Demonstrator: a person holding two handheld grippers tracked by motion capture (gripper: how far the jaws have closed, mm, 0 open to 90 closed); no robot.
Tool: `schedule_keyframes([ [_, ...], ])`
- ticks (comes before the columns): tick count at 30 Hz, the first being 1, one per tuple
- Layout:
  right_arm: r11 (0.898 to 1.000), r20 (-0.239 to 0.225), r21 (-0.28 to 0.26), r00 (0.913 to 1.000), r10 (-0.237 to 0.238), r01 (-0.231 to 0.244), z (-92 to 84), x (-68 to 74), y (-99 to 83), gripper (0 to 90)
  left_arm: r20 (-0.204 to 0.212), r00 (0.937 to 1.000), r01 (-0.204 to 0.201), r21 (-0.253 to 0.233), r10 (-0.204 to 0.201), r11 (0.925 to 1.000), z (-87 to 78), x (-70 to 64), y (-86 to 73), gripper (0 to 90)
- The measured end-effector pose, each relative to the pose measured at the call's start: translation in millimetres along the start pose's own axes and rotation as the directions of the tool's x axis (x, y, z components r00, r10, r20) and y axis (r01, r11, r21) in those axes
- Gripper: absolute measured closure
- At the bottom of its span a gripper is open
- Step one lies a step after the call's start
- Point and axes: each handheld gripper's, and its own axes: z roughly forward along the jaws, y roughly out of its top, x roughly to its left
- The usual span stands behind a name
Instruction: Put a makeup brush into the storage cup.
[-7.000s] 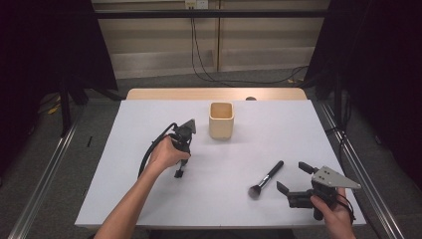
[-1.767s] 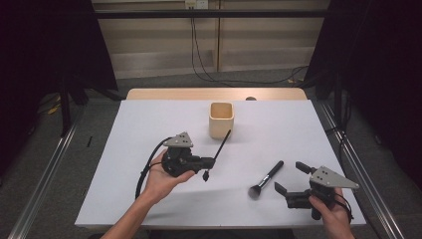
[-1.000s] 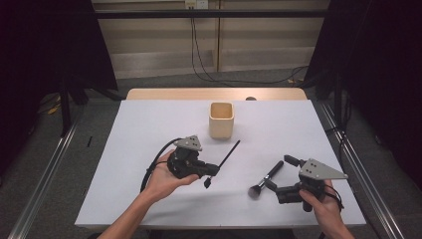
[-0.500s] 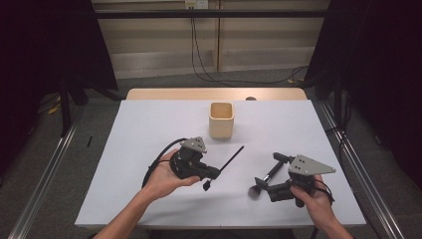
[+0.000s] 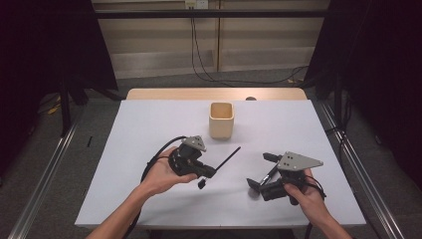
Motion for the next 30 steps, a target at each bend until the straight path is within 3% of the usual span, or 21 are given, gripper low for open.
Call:
schedule_keyframes([
  [6,1.000,-0.039,0.024,0.9991,-0.013,0.014,7.9,-0.1,2.3,2.1,-0.009,0.9997,-0.021,0.062,0.022,0.9978,-1.8,0.2,2.6,86.2],
  [10,0.997,-0.116,0.072,0.9930,-0.025,0.033,10.5,0.8,4.8,2.7,-0.016,0.9994,-0.030,0.092,0.031,0.9953,-0.4,-1.3,3.0,86.2],
  [14,0.993,-0.145,0.108,0.9887,-0.040,0.056,12.9,2.5,8.0,2.5,0.003,0.9996,-0.029,0.145,0.029,0.9890,1.3,-1.8,4.5,86.2],
  [17,0.991,-0.160,0.124,0.9864,-0.039,0.059,14.2,1.9,11.7,2.4,0.012,0.9987,-0.052,0.182,0.050,0.9819,1.7,-2.6,5.9,86.2],
  [22,0.984,-0.196,0.162,0.9800,-0.035,0.068,15.5,0.2,17.4,2.2,0.014,0.9982,-0.060,0.198,0.059,0.9783,1.9,-5.0,7.9,86.1],
  [30,0.961,-0.259,0.257,0.9654,-0.029,0.098,22.9,-2.6,24.2,2.4,0.045,0.9954,-0.094,0.278,0.085,0.9561,2.4,-5.9,13.2,86.1],
])
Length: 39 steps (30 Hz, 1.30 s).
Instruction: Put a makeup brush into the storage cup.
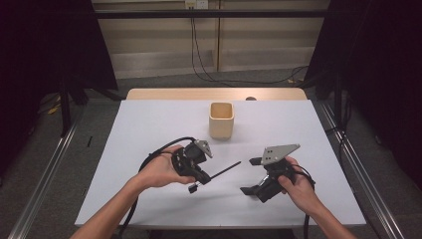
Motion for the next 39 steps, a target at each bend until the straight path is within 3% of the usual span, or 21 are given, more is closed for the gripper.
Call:
schedule_keyframes([
  [6,0.999,-0.024,0.038,0.9996,-0.014,0.015,1.8,-1.1,3.8,2.9,0.000,1.0000,-0.008,0.030,0.008,0.9995,1.5,-1.2,0.6,86.1],
  [10,0.995,-0.013,0.091,0.9991,-0.041,0.042,2.8,-1.4,6.5,5.0,-0.002,1.0000,-0.005,0.038,0.005,0.9993,1.9,-1.5,0.0,86.1],
  [16,0.992,-0.052,0.109,0.9970,-0.056,0.062,2.9,-3.9,12.1,3.7,0.003,1.0000,0.002,0.064,-0.002,0.9980,4.5,0.4,2.0,86.1],
  [19,0.986,-0.093,0.148,0.9936,-0.065,0.078,5.8,-5.4,15.7,2.8,0.006,1.0000,0.003,0.077,-0.003,0.9971,7.4,0.1,2.5,86.1],
  [20,0.980,-0.107,0.182,0.9921,-0.066,0.085,9.0,-5.7,17.9,2.7,0.009,1.0000,-0.003,0.084,0.002,0.9965,8.3,0.2,2.8,86.1],
  [25,0.967,-0.137,0.229,0.9873,-0.080,0.110,16.1,-7.5,21.4,3.2,0.014,0.9999,-0.011,0.099,0.010,0.9950,10.7,-1.5,3.8,86.1],
  [26,0.957,-0.148,0.261,0.9851,-0.088,0.125,19.3,-8.1,23.6,3.8,0.011,0.9998,-0.018,0.110,0.017,0.9938,10.6,-1.4,4.0,86.1],
  [27,0.957,-0.148,0.261,0.9851,-0.088,0.125,19.3,-8.1,23.6,3.8,0.008,0.9999,-0.009,0.107,0.008,0.9942,10.6,-2.1,3.8,86.1],
  [29,0.944,-0.161,0.298,0.9822,-0.097,0.142,22.5,-8.5,27.1,4.4,0.019,0.9998,-0.011,0.121,0.008,0.9926,8.8,-1.8,4.4,86.1],
  [30,0.944,-0.161,0.298,0.9822,-0.097,0.142,22.5,-8.5,27.1,4.4,0.013,0.9996,-0.027,0.133,0.025,0.9907,8.8,-1.6,4.3,86.1],
  [31,0.933,-0.167,0.324,0.9805,-0.104,0.154,24.3,-7.2,30.2,4.5,0.018,0.9997,-0.018,0.151,0.016,0.9884,10.0,-3.3,4.7,86.1],
  [33,0.930,-0.167,0.329,0.9797,-0.111,0.161,25.4,-6.8,31.8,4.5,0.033,0.9991,-0.031,0.163,0.026,0.9862,10.0,-2.7,5.1,86.1],
  [35,0.923,-0.173,0.345,0.9781,-0.115,0.170,27.1,-6.6,34.6,4.7,0.017,0.9995,-0.028,0.160,0.025,0.9868,12.2,-4.8,5.0,86.1],
  [37,0.911,-0.183,0.371,0.9757,-0.120,0.182,30.4,-8.2,36.6,4.8,0.028,0.9990,-0.038,0.174,0.034,0.9840,12.3,-4.7,6.0,86.0],
  [39,0.907,-0.189,0.378,0.9743,-0.123,0.187,31.9,-9.1,36.7,4.9,0.039,0.9985,-0.046,0.186,0.039,0.9815,12.6,-4.4,6.4,86.0],
])
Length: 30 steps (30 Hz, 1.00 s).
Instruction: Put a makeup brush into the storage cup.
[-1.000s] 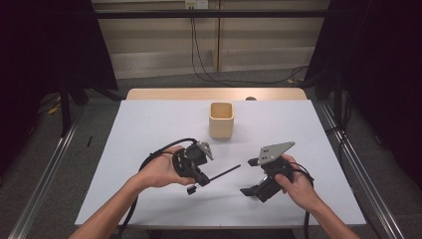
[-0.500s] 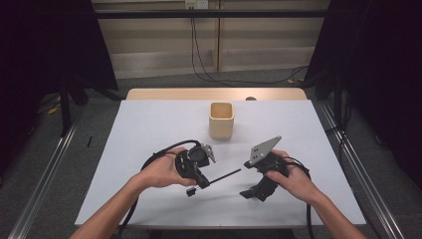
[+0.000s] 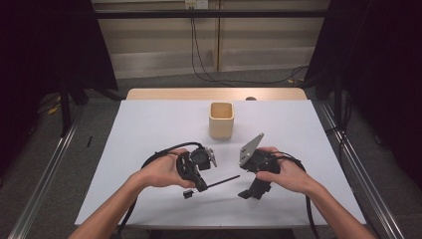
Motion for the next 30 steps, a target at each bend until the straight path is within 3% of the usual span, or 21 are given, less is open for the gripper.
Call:
schedule_keyframes([
  [1,1.000,-0.020,0.018,0.9998,-0.004,0.005,2.6,-1.5,0.7,5.0,-0.008,1.0000,-0.003,0.003,0.003,1.0000,0.6,-0.1,0.2,86.0],
  [2,1.000,-0.020,0.018,0.9998,-0.004,0.005,2.6,-1.5,0.7,5.0,-0.009,1.0000,-0.001,0.005,0.001,1.0000,0.9,-0.2,0.3,86.0],
  [3,0.998,-0.027,0.053,0.9995,-0.017,0.019,5.8,-2.8,1.5,5.3,-0.015,0.9998,0.015,-0.003,-0.015,0.9999,1.9,-1.1,0.3,86.0],
  [5,0.997,-0.026,0.073,0.9994,-0.021,0.023,8.1,-3.0,3.1,6.9,-0.012,0.9999,0.008,-0.001,-0.008,1.0000,-0.6,-0.6,0.4,85.9],
  [9,0.995,-0.029,0.085,0.9984,-0.048,0.050,10.2,-2.1,7.0,7.3,-0.010,0.9998,-0.015,0.026,0.015,0.9995,-2.0,-1.5,1.3,86.0],
  [10,0.995,-0.027,0.086,0.9984,-0.051,0.053,10.0,-2.0,8.3,8.0,-0.008,1.0000,-0.002,0.022,0.002,0.9998,-0.9,-3.1,1.4,86.0],
  [12,0.995,-0.030,0.084,0.9980,-0.056,0.059,9.4,-2.9,10.5,8.4,0.005,0.9997,-0.023,0.040,0.023,0.9989,-1.6,-1.7,2.8,86.0],
  [14,0.995,-0.026,0.088,0.9982,-0.053,0.055,9.6,-3.5,12.7,10.0,-0.002,0.9998,-0.021,0.032,0.021,0.9993,-0.4,-2.6,3.0,86.0],
  [15,0.995,-0.026,0.088,0.9982,-0.053,0.055,9.6,-3.5,12.7,10.0,-0.002,1.0000,0.001,0.017,-0.001,0.9999,1.3,-4.3,3.1,86.0],
  [17,0.993,-0.037,0.105,0.9980,-0.051,0.055,10.8,-3.8,15.5,18.5,0.011,0.9995,-0.029,0.045,0.028,0.9986,2.2,-2.0,4.7,86.0],
  [19,0.992,-0.060,0.107,0.9966,-0.057,0.063,11.8,-4.2,16.6,27.7,0.007,0.9999,-0.013,0.042,0.013,0.9990,5.9,-3.6,5.3,85.9],
  [26,0.992,-0.052,0.093,0.9956,-0.078,0.082,15.3,-5.2,18.5,44.1,0.004,0.9996,-0.028,0.052,0.028,0.9982,8.9,-3.4,6.6,85.9],
  [30,0.992,-0.075,0.095,0.9939,-0.081,0.088,16.2,-6.2,18.9,54.2,0.006,0.9996,-0.028,0.048,0.028,0.9984,9.2,-3.1,7.2,85.9],
])
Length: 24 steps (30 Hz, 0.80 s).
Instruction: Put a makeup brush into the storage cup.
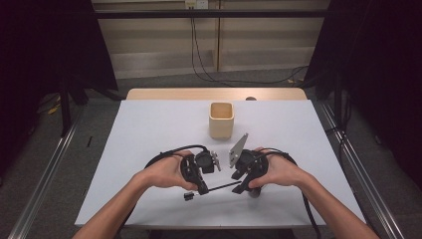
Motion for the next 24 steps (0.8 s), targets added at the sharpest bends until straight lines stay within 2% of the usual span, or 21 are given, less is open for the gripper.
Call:
schedule_keyframes([
  [3,1.000,-0.015,0.015,0.9999,-0.004,0.004,2.5,0.8,0.9,63.1,0.008,1.0000,-0.005,0.006,0.005,1.0000,0.1,0.8,-0.2,85.9],
  [4,1.000,-0.015,0.012,0.9998,-0.013,0.013,3.2,0.3,1.2,65.9,-0.006,1.0000,0.001,0.001,-0.001,1.0000,0.6,0.2,-0.9,85.9],
  [6,1.000,-0.015,0.015,0.9998,-0.014,0.015,4.0,0.9,2.6,69.2,-0.005,0.9998,0.017,-0.010,-0.017,0.9998,0.2,-0.2,-2.3,85.8],
  [7,1.000,-0.023,0.015,0.9996,-0.020,0.020,4.5,0.9,3.2,70.4,-0.007,1.0000,0.000,-0.003,0.000,1.0000,-0.3,1.0,-2.8,85.9],
  [10,1.000,-0.026,0.016,0.9995,-0.016,0.017,5.6,1.1,4.9,73.3,-0.008,1.0000,0.000,-0.002,0.000,1.0000,0.1,1.1,-3.8,85.9],
  [11,1.000,-0.027,0.012,0.9996,-0.012,0.013,5.6,0.8,5.0,74.0,0.005,0.9999,0.014,-0.010,-0.014,0.9999,0.9,0.2,-4.5,85.9],
  [13,1.000,-0.030,0.003,0.9995,-0.014,0.014,5.0,-0.2,5.1,75.7,-0.008,1.0000,0.002,-0.002,-0.002,1.0000,1.4,0.3,-4.4,85.9],
  [14,1.000,-0.026,-0.001,0.9995,-0.018,0.018,4.6,-0.5,5.3,76.6,-0.007,0.9998,0.016,-0.015,-0.017,0.9997,2.2,-0.2,-4.3,85.9],
  [16,1.000,-0.025,-0.001,0.9995,-0.021,0.021,4.1,-0.4,5.6,76.9,-0.004,0.9998,0.017,-0.010,-0.017,0.9998,2.1,0.3,-3.9,85.9],
  [18,1.000,-0.035,0.002,0.9992,-0.019,0.019,4.1,1.0,6.1,79.0,0.007,0.9998,0.017,-0.006,-0.017,0.9998,2.1,0.8,-3.4,85.9],
  [19,1.000,-0.036,-0.008,0.9991,-0.025,0.025,4.1,1.2,6.4,79.8,0.008,1.0000,-0.003,0.006,0.003,1.0000,1.6,1.9,-3.1,85.8],
  [23,1.000,-0.049,-0.007,0.9985,-0.024,0.024,4.3,1.2,5.6,82.8,-0.004,1.0000,-0.003,-0.001,0.003,1.0000,1.4,1.1,-3.4,85.8],
  [24,0.999,-0.043,-0.009,0.9984,-0.035,0.035,4.5,0.5,5.5,83.3,-0.008,1.0000,-0.001,-0.006,0.001,1.0000,1.8,0.9,-3.6,85.7],
])
